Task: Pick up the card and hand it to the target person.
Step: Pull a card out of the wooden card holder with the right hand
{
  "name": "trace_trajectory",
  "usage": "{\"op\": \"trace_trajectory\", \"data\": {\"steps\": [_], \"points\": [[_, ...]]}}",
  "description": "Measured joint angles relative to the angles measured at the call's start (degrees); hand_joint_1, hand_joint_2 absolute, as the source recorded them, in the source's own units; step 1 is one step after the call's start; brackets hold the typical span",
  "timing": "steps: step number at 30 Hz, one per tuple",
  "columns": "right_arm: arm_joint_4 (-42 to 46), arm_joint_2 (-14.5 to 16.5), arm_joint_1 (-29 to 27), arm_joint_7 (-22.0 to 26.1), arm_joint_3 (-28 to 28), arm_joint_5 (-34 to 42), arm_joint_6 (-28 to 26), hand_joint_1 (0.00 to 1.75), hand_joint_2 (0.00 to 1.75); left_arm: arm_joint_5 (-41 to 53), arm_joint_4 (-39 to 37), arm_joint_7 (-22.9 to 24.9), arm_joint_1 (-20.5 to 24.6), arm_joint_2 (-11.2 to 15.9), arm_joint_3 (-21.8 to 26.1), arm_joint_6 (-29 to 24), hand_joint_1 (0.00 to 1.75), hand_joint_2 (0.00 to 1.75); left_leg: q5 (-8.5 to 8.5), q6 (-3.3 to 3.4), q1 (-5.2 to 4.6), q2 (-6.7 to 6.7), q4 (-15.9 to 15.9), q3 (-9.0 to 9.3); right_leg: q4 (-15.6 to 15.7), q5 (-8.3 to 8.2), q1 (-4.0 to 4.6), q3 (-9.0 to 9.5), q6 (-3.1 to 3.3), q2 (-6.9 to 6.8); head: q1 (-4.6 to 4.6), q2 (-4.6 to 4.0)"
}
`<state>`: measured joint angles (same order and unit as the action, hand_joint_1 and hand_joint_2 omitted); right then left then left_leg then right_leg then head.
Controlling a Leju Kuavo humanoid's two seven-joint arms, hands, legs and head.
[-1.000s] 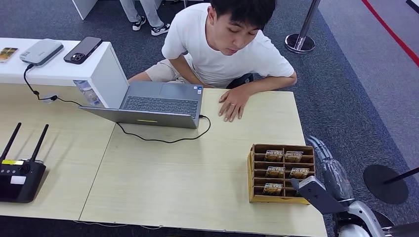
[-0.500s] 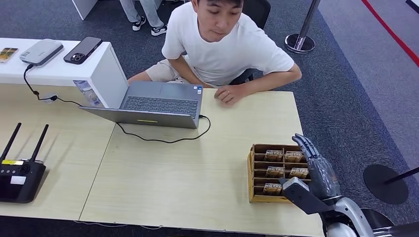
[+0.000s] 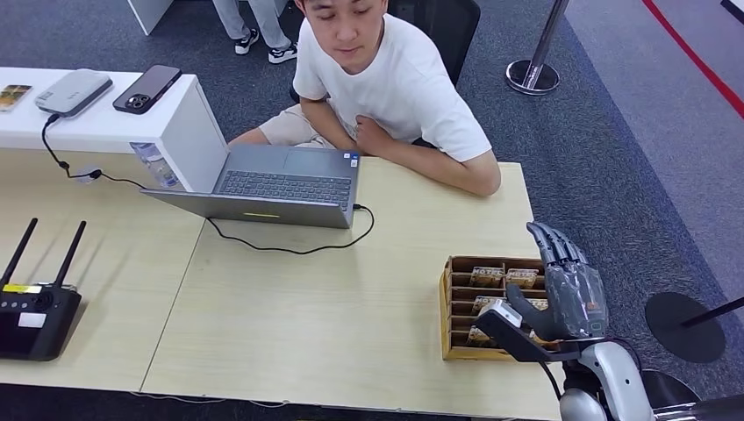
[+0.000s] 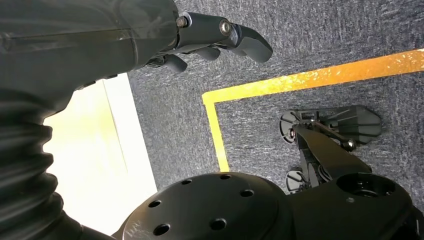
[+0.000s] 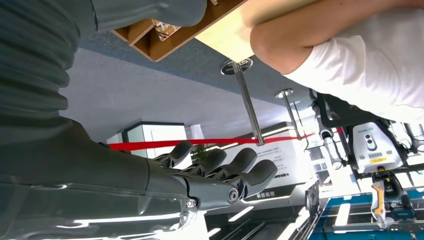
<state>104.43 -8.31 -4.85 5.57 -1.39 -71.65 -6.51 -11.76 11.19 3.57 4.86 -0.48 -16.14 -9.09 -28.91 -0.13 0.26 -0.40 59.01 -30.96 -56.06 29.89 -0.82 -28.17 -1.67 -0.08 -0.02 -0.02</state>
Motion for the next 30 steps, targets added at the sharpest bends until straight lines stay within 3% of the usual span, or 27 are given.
{"op": "trace_trajectory", "data": {"steps": [3, 5, 7, 10, 13, 15, 20, 30], "points": [[0.0, 0.0, 0.0, -0.2, 0.6, -0.4, -0.3, 0.44, 1.75, 0.0, 0.0, -0.2, 0.0, 0.0, 0.0, -0.1, 0.00, 1.75, 0.00, 0.00, 0.00, 0.00, 0.0, 0.00, 0.0, 0.00, 0.00, 0.00, 0.00, 0.00, 0.00, 0.00], [0.0, 0.0, 0.1, -0.3, 0.7, -0.4, -0.4, 0.74, 1.75, 0.0, 0.0, -0.2, 0.0, 0.0, 0.0, -0.1, 0.00, 1.75, 0.00, 0.00, 0.00, 0.00, 0.0, 0.00, 0.0, 0.00, 0.00, 0.01, 0.00, 0.00, 0.01, 0.00], [0.0, 0.0, 0.0, -0.2, 0.9, -0.2, -0.4, 0.91, 1.75, 0.0, 0.0, -0.3, 0.0, 0.0, 0.0, -0.1, 0.00, 1.75, 0.00, 0.00, 0.00, 0.00, 0.0, 0.01, 0.0, 0.00, 0.00, 0.01, 0.00, 0.00, 0.00, 0.00], [0.0, -0.2, 0.0, -0.1, 1.2, -0.1, -0.4, 0.87, 1.75, 0.0, 0.0, -0.3, 0.0, 0.0, 0.0, -0.1, 0.00, 1.75, 0.00, 0.00, 0.00, 0.00, 0.0, 0.01, 0.0, 0.00, 0.00, 0.00, 0.00, 0.00, 0.00, 0.00], [0.3, -0.8, 0.0, -0.3, 1.4, -1.6, -0.2, 1.10, 1.75, 0.2, 0.0, -0.3, 0.0, 0.0, 0.0, 0.0, 0.00, 1.75, 0.00, 0.00, 0.00, 0.00, 0.0, 0.00, 0.0, 0.00, 0.00, 0.00, 0.00, 0.00, 0.00, 0.00], [0.4, -1.4, 0.1, -1.0, 1.8, -4.0, 0.2, 1.16, 1.75, 0.3, 0.0, -0.3, 0.0, 0.0, 0.0, 0.0, 0.00, 1.75, 0.00, 0.00, 0.00, 0.00, 0.0, -0.01, 0.0, 0.00, 0.00, 0.00, 0.00, 0.00, 0.00, 0.00], [0.5, -3.0, 0.7, -2.5, 3.3, -7.3, 0.5, 0.98, 1.75, 0.4, 0.0, -0.4, 0.0, 0.0, 0.0, 0.0, 0.00, 1.75, 0.00, 0.00, 0.00, 0.00, 0.0, -0.01, 0.0, 0.00, 0.00, 0.00, 0.00, 0.00, 0.00, 0.00], [-0.3, -6.4, 1.0, -3.1, 4.0, -5.7, 0.6, 0.70, 1.75, 1.0, 0.0, -0.4, 0.0, 0.0, 0.1, 0.1, 0.00, 1.75, 0.00, 0.00, -0.01, -0.01, 0.0, -0.01, 0.0, 0.00, 0.00, 0.00, 0.00, 0.00, 0.00, 0.00]]}}
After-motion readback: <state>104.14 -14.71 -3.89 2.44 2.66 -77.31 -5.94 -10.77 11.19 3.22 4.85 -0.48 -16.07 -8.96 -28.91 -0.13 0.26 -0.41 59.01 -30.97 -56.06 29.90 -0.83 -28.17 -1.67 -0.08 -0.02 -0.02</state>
